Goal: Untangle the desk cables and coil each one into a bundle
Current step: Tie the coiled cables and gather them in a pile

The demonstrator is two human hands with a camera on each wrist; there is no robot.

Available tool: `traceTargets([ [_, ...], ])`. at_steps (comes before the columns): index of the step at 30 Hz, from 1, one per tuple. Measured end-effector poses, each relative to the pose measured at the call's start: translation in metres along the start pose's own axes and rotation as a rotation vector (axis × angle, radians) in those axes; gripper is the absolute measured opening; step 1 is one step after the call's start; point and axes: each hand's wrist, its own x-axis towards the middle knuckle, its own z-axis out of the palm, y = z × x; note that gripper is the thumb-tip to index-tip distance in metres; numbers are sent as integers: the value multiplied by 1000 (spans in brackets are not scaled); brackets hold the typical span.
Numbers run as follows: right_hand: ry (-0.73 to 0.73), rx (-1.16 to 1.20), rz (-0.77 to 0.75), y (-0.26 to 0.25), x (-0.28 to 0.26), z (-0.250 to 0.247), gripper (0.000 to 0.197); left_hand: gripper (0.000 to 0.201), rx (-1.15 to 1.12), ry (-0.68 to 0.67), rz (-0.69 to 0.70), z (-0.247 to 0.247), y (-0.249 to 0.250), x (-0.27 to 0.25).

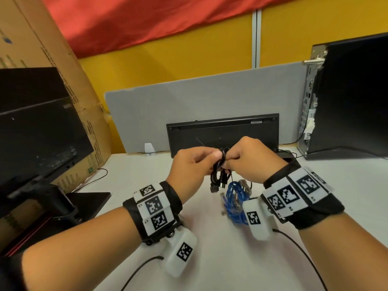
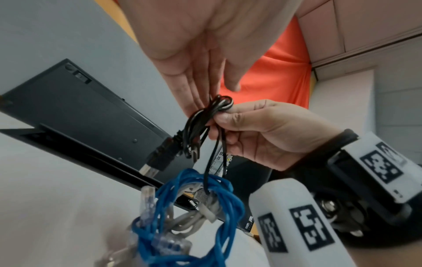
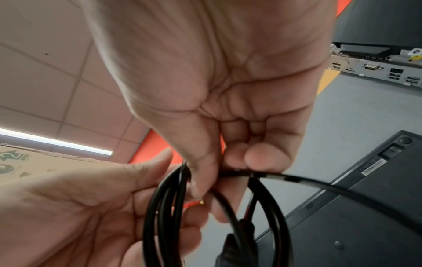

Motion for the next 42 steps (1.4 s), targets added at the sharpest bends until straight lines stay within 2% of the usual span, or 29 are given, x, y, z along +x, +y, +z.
traceTargets([
  [3,15,51,-24,0,0,-1,32,20,-203,113,-72,3,2,1],
  [6,37,82,-42,0,0,1,26,45,-333,225,-172,4,3,3],
  [8,40,79,-50,0,0,1,25,55,-438,262,-249,6,2,3],
  [10,24,51,-50,-1,-1,1,26,42,-483,260,-281,8,4,2],
  [12,1,10,-45,-2,-2,-1,29,13,-410,236,-247,9,5,2],
  [13,-14,-11,-38,-1,-2,-2,28,5,-369,231,-224,9,5,2],
  [16,-65,-49,18,3,-3,-6,20,7,-286,266,-189,5,8,5],
  [20,-119,-98,96,11,-3,-14,29,8,-189,292,-136,-3,10,9],
  [24,-96,-120,54,10,-5,-20,31,14,-140,276,-128,-4,9,10],
  [26,-13,-14,10,8,-5,-19,22,14,-129,262,-127,-2,9,9],
  [29,147,285,23,6,-4,-18,11,12,-126,258,-116,1,10,9],
  [32,165,414,30,5,-3,-17,5,8,-146,252,-102,1,15,9],
  [36,147,370,-13,6,-1,-11,5,2,-212,167,-84,3,23,7],
  [42,105,323,-123,5,-2,-2,11,8,-230,29,-118,-5,20,6],
])
